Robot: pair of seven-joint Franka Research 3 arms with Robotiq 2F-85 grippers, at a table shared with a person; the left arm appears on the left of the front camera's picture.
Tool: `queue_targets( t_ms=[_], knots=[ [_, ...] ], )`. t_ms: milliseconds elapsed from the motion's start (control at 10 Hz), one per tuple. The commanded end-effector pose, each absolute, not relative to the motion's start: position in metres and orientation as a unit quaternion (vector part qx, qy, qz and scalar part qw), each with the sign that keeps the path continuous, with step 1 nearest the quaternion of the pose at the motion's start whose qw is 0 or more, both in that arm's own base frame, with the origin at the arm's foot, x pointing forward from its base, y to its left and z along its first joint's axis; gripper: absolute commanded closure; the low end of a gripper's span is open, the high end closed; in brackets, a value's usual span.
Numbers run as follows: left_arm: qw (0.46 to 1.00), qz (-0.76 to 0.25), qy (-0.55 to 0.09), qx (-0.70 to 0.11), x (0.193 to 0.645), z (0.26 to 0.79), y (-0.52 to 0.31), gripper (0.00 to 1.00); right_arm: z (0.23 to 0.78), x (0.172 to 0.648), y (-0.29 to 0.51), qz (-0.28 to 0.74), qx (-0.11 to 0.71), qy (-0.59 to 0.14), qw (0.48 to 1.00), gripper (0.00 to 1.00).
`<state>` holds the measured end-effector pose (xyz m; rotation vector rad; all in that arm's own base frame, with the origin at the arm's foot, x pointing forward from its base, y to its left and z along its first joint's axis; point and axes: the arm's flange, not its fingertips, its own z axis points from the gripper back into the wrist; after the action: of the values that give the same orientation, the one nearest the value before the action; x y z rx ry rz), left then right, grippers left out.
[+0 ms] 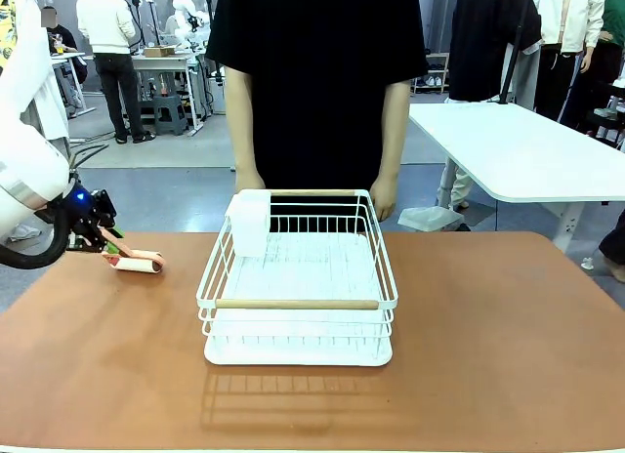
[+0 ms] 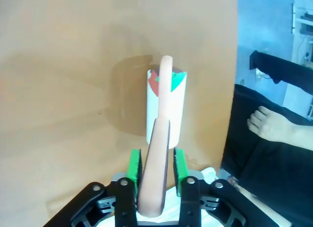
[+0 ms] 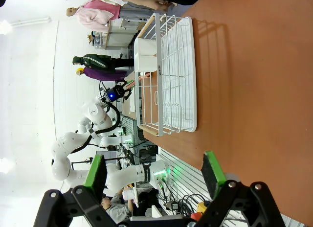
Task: Clean the table.
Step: Place the Lint Roller down when the Dish drying rack is positioned in the middle of the table.
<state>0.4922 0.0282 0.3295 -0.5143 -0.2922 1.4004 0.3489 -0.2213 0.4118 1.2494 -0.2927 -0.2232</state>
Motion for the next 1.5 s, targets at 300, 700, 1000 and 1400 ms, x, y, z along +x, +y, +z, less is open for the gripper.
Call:
queue_targets(
  t_ms=[300,700,1000,1400],
  knots=[
    [0.781,0.589,-0.126,-0.168,0.445,0.357,0.036,0.07,0.415,0.349,-0.221,-0.099,0.587,-0.143,0.791,0.00],
    [0.829,0.522,-0.133,-0.149,0.407,0.393,0.056,0.00,0.415,0.349,-0.221,-0.099,0.587,-0.143,0.791,0.00],
    [0.888,0.431,-0.109,-0.120,0.399,0.393,0.063,0.00,0.415,0.349,-0.221,-0.099,0.587,-0.143,0.791,0.00],
    [0.865,0.466,-0.119,-0.140,0.411,0.398,0.058,0.00,0.415,0.349,-0.221,-0.099,0.587,-0.143,0.791,0.00]
  ],
)
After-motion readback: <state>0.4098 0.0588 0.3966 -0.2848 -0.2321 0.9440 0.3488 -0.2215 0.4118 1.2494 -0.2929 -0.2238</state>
